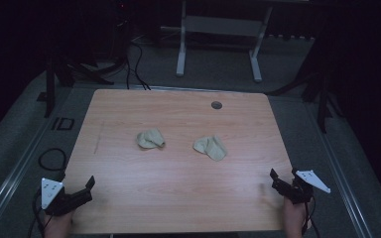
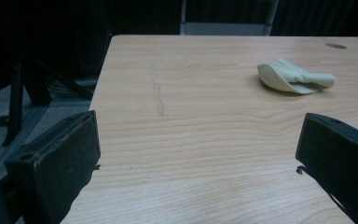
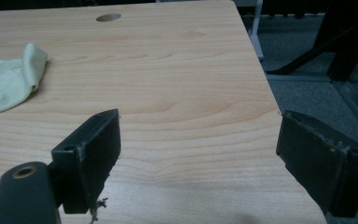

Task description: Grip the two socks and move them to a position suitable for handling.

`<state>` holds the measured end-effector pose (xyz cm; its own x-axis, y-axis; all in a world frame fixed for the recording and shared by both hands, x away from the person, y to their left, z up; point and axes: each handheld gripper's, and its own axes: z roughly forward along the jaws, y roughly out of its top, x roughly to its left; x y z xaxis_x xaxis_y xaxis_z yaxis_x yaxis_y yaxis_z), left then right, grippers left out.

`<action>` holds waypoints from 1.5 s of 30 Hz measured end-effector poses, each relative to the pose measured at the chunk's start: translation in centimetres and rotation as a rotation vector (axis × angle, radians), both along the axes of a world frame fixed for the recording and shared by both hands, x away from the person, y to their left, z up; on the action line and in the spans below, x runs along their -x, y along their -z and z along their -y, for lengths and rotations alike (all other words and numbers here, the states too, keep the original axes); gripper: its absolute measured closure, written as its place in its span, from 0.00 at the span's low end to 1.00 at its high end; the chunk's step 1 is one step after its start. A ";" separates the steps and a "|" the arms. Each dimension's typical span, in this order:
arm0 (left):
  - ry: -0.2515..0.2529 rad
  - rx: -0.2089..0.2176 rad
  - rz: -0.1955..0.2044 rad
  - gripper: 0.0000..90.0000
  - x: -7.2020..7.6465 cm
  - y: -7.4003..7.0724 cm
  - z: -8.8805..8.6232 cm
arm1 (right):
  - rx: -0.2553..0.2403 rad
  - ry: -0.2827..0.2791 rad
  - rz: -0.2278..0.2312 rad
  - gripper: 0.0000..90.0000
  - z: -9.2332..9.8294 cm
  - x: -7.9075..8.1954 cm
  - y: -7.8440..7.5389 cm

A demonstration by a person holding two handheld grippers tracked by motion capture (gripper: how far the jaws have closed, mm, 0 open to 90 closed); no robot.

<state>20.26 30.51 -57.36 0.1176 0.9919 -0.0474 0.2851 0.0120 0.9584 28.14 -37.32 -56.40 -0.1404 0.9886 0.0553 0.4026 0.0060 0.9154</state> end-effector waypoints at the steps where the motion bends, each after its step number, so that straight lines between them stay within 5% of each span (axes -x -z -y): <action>1: -0.002 -0.004 0.000 0.00 0.0 0.0 0.0 | 0.004 -0.009 -0.012 0.15 -0.1 -0.1 0.0; 14: 0.008 -0.015 -0.004 0.00 0.1 0.0 0.2 | 0.023 -0.039 -0.061 0.16 -0.3 -0.5 -0.5; 21: 0.010 -0.024 0.003 0.00 0.2 -0.1 0.5 | -0.039 -0.071 -0.113 0.15 -1.4 -1.4 -2.1; 27: 0.013 -0.030 -0.003 0.00 0.2 0.0 0.6 | -0.006 -0.136 -0.184 0.14 -4.3 -3.0 -2.3; 31: 0.014 -0.017 -0.014 0.00 0.2 0.2 0.4 | -0.031 -0.176 -0.219 0.14 -6.2 -3.9 -2.6; 33: 0.013 -0.014 -0.010 0.00 0.2 0.1 0.3 | -0.020 -0.161 -0.214 0.14 -7.3 -4.4 -2.9; 45: 0.028 -0.009 -0.009 0.00 0.4 0.0 0.4 | 0.038 -0.338 -0.232 0.17 -14.8 -7.4 -3.9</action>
<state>19.84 30.11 -57.40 0.1447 0.9887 -0.0393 0.2934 -0.0050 0.9560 35.51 -22.51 -52.52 -0.4458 0.8908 0.0877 0.5675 0.2055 0.7973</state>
